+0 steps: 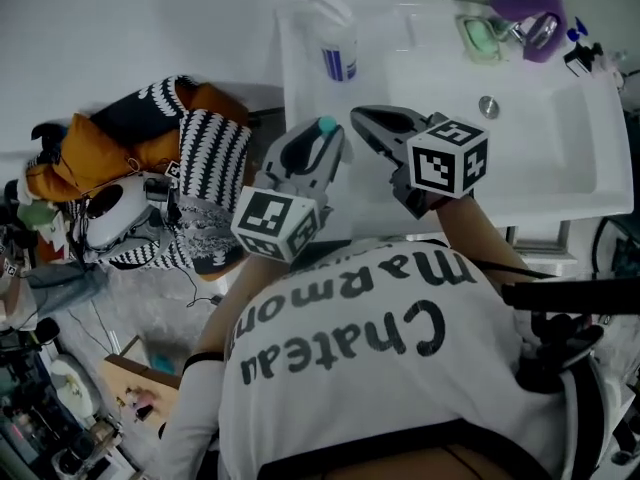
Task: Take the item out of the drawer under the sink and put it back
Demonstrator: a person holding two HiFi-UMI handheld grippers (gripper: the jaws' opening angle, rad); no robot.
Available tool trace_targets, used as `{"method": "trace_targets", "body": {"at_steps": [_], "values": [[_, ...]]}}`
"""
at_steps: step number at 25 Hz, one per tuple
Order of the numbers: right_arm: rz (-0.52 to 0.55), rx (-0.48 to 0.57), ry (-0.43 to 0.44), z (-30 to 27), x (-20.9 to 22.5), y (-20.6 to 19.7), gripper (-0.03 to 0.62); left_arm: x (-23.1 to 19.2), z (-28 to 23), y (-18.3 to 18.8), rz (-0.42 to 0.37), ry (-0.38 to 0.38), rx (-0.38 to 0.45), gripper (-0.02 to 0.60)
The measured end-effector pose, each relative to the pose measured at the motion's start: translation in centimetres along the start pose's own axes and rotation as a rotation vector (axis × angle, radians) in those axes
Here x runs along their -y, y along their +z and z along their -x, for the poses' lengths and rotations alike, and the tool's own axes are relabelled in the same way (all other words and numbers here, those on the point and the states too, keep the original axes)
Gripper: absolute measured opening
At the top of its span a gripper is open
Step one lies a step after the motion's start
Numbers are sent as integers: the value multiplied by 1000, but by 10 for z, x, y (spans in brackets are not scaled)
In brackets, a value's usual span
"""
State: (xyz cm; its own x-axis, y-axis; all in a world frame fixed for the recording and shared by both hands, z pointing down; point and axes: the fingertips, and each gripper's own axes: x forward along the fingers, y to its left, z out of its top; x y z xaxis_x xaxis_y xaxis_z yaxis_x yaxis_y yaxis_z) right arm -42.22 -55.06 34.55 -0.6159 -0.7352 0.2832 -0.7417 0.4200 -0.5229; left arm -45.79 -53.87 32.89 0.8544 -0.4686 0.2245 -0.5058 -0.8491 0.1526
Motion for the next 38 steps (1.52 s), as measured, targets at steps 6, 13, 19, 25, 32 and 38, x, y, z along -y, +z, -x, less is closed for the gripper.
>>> {"method": "trace_targets", "body": {"at_steps": [6, 13, 19, 25, 32, 38], "values": [[-30, 16, -50, -13, 15, -1, 9, -13, -17, -12, 9, -45, -39, 100], [-57, 36, -84, -11, 25, -7, 9, -20, -24, -22, 20, -62, -58, 100], [-68, 42, -85, -5, 27, -11, 9, -21, -25, -30, 46, -51, -55, 100], [-85, 47, -69, -2, 26, -13, 9, -18, -23, -32, 35, -32, -51, 100], [-70, 39, -47, -1, 19, -13, 9, -15, -20, -33, 16, 15, -58, 100], [-59, 35, -33, 2, 12, -13, 9, -13, -14, -36, 21, 34, -55, 100]]}}
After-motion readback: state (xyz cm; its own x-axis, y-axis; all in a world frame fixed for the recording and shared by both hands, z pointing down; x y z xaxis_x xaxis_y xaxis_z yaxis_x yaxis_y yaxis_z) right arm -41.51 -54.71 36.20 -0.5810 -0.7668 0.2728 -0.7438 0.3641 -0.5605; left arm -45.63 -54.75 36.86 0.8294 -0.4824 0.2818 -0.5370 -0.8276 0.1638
